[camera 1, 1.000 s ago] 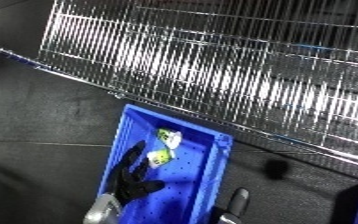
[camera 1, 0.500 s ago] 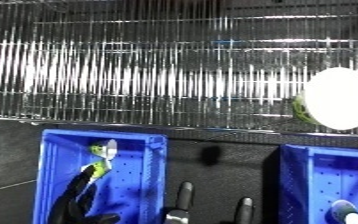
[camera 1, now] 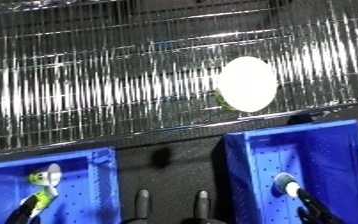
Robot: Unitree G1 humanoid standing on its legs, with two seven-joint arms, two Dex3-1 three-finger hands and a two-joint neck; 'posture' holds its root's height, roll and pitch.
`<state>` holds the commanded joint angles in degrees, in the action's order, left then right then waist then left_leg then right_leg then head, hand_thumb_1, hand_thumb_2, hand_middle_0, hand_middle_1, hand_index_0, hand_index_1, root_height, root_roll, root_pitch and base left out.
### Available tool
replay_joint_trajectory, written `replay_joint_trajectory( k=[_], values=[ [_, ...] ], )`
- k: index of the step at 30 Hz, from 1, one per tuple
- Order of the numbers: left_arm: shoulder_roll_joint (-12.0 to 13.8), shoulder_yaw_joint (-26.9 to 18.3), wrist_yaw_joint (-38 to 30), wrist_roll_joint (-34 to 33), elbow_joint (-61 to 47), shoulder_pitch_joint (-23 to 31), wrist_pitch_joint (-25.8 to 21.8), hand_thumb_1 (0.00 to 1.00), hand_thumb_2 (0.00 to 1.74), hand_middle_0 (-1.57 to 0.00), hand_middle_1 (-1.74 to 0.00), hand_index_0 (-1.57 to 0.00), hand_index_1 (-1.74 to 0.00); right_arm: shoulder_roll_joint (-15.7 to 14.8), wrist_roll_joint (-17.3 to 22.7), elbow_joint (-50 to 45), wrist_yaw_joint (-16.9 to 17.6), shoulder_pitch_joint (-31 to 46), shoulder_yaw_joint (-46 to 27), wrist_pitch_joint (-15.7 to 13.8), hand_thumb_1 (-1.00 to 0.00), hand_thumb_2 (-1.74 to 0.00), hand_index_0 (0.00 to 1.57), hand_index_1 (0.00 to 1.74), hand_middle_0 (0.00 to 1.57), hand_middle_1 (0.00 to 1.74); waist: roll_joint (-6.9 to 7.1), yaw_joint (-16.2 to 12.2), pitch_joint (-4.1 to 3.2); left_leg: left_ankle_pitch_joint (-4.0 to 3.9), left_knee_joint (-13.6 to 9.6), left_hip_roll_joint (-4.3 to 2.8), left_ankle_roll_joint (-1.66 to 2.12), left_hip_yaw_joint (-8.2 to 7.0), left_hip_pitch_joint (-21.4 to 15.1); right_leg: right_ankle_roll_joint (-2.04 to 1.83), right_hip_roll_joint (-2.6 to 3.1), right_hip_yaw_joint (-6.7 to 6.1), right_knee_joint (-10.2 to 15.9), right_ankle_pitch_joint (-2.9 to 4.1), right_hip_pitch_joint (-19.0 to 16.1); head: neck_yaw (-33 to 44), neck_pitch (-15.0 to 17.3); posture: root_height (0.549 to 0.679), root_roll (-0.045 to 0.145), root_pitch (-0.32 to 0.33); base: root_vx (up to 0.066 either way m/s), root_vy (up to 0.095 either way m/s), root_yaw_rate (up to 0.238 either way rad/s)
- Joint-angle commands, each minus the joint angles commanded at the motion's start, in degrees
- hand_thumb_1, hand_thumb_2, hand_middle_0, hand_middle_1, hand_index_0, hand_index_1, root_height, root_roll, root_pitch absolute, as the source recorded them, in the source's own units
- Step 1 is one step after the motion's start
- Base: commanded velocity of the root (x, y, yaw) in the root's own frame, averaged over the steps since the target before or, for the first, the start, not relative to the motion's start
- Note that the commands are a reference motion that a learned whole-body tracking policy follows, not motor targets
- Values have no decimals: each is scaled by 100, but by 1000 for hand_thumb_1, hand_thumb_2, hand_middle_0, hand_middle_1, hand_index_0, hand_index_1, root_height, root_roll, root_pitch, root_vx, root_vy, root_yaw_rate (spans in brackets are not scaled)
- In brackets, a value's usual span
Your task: Pick up the object and place it into the box
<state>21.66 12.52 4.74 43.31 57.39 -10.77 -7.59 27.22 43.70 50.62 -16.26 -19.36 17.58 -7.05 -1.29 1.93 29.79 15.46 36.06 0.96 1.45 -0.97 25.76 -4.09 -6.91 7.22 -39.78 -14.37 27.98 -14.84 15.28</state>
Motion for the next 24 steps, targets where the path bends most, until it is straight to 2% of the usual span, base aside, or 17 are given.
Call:
replay_joint_trajectory(
  k=[4,8,10,13,19,21,24],
  values=[
    [66,-15,-55,-32,-227,153,29,0,0,0,0,0,0,181,56,-1275,-338,182,233,541,0,0,0,0,0,0,57,-65,0,9,9,-26,7,-32,-11,13,17,-30,45,6,-10,74,-33,643,37,65,-2,-4,-110],
    [149,-58,-45,-22,-306,258,3,0,0,0,0,0,0,414,253,-2503,-1057,419,490,1130,0,0,0,0,0,0,123,-146,0,4,32,-68,15,-72,16,29,29,-61,57,-2,17,150,-70,642,39,68,-12,0,-89],
    [183,-66,-13,6,-253,269,-24,0,0,0,0,0,0,512,490,-2968,-1412,461,578,1271,0,0,0,0,0,0,150,-176,0,1,51,-91,24,-89,37,34,33,-71,52,-8,35,161,-129,642,40,70,-14,-2,-73],
    [210,-57,68,76,-96,267,-109,0,0,0,0,0,0,608,889,-3581,-1763,386,609,1268,0,0,0,0,0,0,175,-214,0,-3,68,-129,40,-116,57,39,44,-87,50,-21,54,179,-263,642,41,72,-9,3,-76],
    [203,-84,133,133,103,221,-199,0,0,0,0,0,0,658,1430,-4726,-2042,203,407,1136,0,0,0,0,0,0,199,-278,0,-1,95,-199,66,-175,107,34,52,-105,42,-35,95,246,-345,642,42,78,-12,8,-50],
    [192,-105,136,108,147,201,-211,0,0,0,0,0,0,643,1574,-5075,-2117,145,289,1019,0,0,0,0,0,0,206,-294,0,10,111,-212,72,-186,123,26,47,-104,34,-36,107,269,-359,642,43,79,-6,3,-11],
    [178,-130,122,77,191,168,-195,0,0,0,0,0,0,583,1700,-5561,-2025,84,46,688,0,0,0,0,0,0,210,-318,0,30,135,-223,77,-199,138,12,38,-103,23,-30,119,285,-392,642,44,81,1,4,1]
  ],
)
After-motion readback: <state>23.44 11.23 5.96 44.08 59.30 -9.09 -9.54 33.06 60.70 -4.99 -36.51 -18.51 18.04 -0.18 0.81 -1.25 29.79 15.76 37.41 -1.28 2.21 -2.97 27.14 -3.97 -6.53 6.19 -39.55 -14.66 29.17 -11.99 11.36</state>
